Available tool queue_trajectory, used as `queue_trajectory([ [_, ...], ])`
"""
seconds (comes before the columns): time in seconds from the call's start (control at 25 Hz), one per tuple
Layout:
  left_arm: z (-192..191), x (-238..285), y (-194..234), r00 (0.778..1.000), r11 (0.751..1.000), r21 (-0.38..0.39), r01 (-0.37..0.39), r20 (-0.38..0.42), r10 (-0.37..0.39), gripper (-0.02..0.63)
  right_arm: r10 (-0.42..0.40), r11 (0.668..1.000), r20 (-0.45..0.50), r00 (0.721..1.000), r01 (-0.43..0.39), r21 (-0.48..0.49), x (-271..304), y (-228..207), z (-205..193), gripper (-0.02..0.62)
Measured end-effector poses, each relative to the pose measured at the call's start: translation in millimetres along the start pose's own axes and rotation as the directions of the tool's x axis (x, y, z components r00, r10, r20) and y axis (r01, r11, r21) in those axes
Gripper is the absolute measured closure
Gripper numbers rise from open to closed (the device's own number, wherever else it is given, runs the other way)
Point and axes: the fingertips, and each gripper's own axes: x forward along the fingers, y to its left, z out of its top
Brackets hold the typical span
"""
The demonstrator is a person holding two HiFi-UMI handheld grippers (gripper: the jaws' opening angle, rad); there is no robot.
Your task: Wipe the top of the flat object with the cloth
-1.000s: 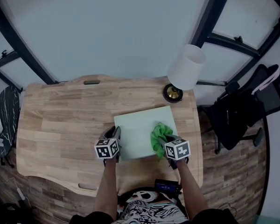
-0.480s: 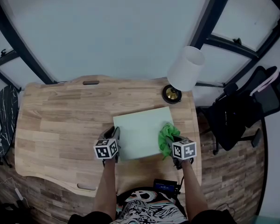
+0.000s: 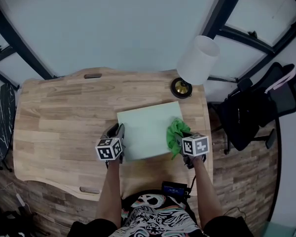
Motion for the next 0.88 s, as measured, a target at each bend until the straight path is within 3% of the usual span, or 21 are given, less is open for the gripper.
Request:
queue_trajectory([
  [0.88, -2, -1, -2, 1.0, 1.0, -0.013, 0.012, -0.004, -0.012, 0.512, -0.023, 1.0, -0.054, 0.998, 0.022, -0.014, 27, -5, 31, 0.523],
])
